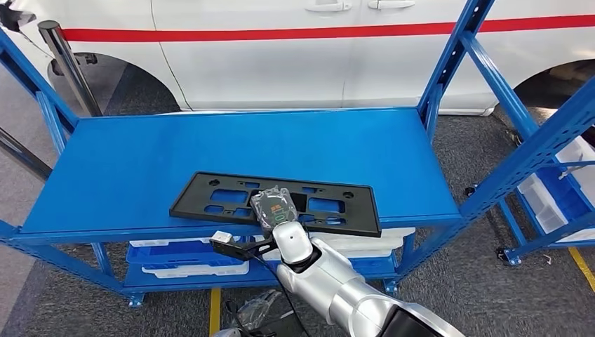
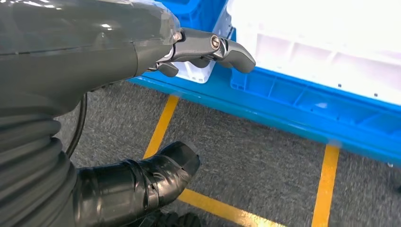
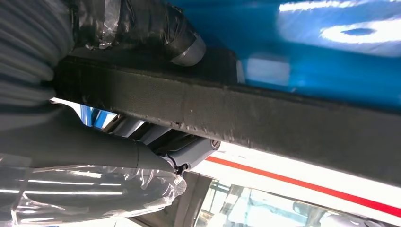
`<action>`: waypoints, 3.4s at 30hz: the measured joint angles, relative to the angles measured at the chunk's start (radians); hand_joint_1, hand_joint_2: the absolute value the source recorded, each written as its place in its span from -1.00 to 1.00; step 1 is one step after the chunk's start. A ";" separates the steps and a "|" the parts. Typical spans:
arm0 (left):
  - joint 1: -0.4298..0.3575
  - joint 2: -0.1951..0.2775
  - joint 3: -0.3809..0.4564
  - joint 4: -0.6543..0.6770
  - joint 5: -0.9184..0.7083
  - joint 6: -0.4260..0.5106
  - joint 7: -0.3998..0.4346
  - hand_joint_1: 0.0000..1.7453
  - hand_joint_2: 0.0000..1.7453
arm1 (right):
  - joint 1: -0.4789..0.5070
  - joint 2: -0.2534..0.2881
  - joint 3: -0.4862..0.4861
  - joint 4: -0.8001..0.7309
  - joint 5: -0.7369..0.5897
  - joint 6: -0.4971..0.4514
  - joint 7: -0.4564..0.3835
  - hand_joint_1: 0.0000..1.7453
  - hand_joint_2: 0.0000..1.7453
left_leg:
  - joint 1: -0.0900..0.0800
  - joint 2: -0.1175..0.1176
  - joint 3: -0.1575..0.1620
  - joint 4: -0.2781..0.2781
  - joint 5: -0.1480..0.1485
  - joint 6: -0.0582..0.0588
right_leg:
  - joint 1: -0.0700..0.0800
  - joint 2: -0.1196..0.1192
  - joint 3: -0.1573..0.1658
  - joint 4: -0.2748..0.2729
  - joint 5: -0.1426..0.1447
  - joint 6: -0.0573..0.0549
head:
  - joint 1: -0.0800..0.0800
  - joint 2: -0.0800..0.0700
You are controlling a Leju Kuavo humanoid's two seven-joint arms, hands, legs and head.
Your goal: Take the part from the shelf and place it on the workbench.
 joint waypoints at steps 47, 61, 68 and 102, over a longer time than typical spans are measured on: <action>0.000 0.006 -0.025 0.008 -0.012 0.009 0.002 -1.00 1.00 | 0.024 -0.004 0.058 0.005 -0.004 -0.027 0.003 1.00 1.00 | 0.009 0.000 -0.149 0.321 -0.137 -0.065 | 0.009 -0.004 0.075 -0.238 0.155 -0.071 | -0.001 0.000; -0.009 -0.002 -0.019 0.008 -0.011 0.020 0.024 -1.00 1.00 | 0.043 -0.010 0.031 0.005 0.026 -0.038 -0.009 1.00 1.00 | 0.005 0.005 0.011 0.000 -0.016 -0.010 | 0.007 0.000 -0.052 0.002 0.040 -0.014 | 0.001 0.000; -0.008 -0.006 -0.005 0.008 0.034 0.038 0.056 -1.00 1.00 | 0.051 -0.012 0.009 0.005 0.043 -0.040 -0.009 1.00 1.00 | 0.002 0.005 -0.075 0.043 0.024 -0.033 | 0.012 0.005 0.146 -0.213 0.077 -0.029 | 0.000 0.000; -0.020 -0.047 0.148 -0.040 0.222 0.228 0.276 -1.00 1.00 | 0.165 -0.086 -0.165 -0.058 0.150 -0.072 0.054 1.00 1.00 | -0.005 0.000 -0.115 0.022 0.078 -0.040 | 0.021 -0.003 0.206 -0.275 0.063 -0.057 | 0.001 0.000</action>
